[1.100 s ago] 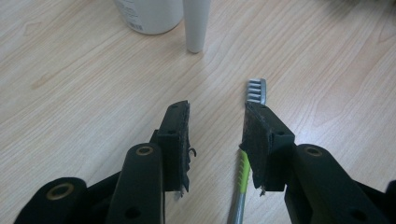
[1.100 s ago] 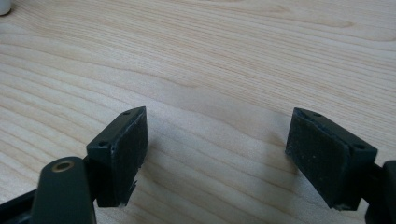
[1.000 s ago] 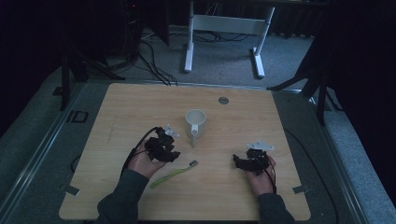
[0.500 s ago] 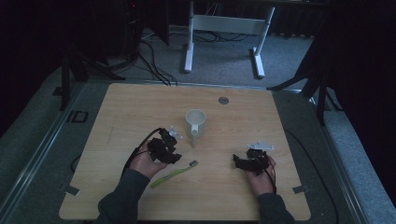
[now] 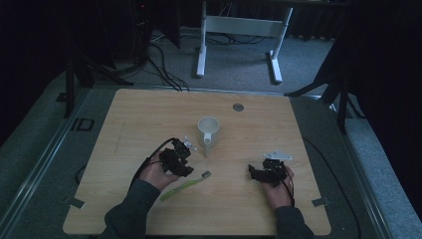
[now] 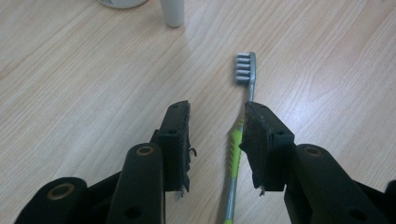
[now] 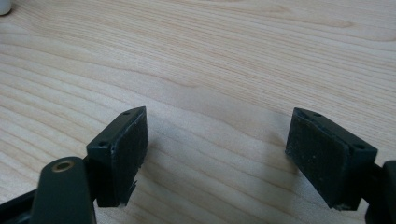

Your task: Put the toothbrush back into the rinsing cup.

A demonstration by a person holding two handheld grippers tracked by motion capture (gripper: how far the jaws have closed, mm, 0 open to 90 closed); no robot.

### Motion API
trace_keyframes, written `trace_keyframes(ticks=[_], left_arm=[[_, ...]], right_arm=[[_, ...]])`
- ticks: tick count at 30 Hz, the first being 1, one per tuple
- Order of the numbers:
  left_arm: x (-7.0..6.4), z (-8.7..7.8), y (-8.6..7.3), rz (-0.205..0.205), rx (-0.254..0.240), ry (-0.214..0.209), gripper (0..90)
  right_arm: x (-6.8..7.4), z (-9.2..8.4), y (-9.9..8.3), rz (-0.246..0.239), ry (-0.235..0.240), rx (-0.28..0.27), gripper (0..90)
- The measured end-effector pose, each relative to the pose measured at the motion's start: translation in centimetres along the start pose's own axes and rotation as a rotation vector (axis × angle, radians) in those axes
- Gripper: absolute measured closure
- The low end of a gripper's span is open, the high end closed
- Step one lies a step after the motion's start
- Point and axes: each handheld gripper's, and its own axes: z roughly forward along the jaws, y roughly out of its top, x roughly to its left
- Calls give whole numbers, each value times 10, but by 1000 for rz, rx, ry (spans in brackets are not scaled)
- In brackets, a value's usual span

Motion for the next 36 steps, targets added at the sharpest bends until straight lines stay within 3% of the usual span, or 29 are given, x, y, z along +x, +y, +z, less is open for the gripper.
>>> trace_keyframes(ticks=[36], left_arm=[[-7,16,9,42,151,-18,625]], right_arm=[[0,0,0,-1,0,0,205]])
